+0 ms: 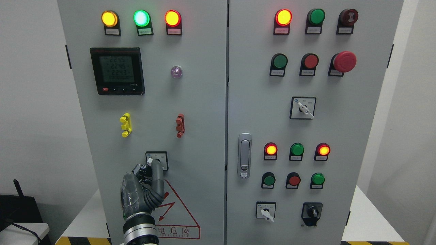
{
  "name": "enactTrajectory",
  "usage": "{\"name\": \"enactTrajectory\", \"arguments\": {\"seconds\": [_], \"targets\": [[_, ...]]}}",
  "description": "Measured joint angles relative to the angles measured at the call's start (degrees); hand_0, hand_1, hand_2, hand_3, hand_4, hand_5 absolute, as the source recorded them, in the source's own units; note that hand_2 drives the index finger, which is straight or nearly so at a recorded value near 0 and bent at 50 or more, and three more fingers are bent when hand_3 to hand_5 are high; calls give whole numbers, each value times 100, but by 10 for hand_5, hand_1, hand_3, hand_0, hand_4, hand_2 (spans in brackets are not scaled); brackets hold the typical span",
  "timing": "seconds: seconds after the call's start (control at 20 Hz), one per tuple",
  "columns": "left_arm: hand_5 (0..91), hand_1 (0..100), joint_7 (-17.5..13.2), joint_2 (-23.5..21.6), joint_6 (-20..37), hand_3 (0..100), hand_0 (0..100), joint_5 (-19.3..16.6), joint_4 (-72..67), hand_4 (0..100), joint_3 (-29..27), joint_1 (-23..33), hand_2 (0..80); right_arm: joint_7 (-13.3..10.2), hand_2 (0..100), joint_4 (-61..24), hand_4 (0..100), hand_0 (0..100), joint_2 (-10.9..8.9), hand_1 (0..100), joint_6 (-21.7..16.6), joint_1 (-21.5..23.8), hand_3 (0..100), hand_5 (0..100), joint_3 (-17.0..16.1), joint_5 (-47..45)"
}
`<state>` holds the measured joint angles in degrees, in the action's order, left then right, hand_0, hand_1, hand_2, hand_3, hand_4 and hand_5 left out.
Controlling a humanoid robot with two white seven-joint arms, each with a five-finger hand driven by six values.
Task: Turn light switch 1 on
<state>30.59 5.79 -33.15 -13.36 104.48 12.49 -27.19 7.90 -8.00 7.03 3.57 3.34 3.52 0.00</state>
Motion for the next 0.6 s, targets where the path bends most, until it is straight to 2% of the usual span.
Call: {"name": "enactTrajectory", "arguments": {"seconds": [0.3, 0.6], "targets": [[862, 192, -4, -2, 3, 753, 698, 0, 0, 825, -3, 2, 589, 0, 0, 0, 0, 120, 0, 389, 0, 0, 0, 0, 0, 0], [862, 118, -5, -5, 28, 756, 607, 0, 0, 826, -6, 10, 596, 0, 0, 0, 0, 120, 0, 389, 0, 0, 0, 0, 0, 0]]}}
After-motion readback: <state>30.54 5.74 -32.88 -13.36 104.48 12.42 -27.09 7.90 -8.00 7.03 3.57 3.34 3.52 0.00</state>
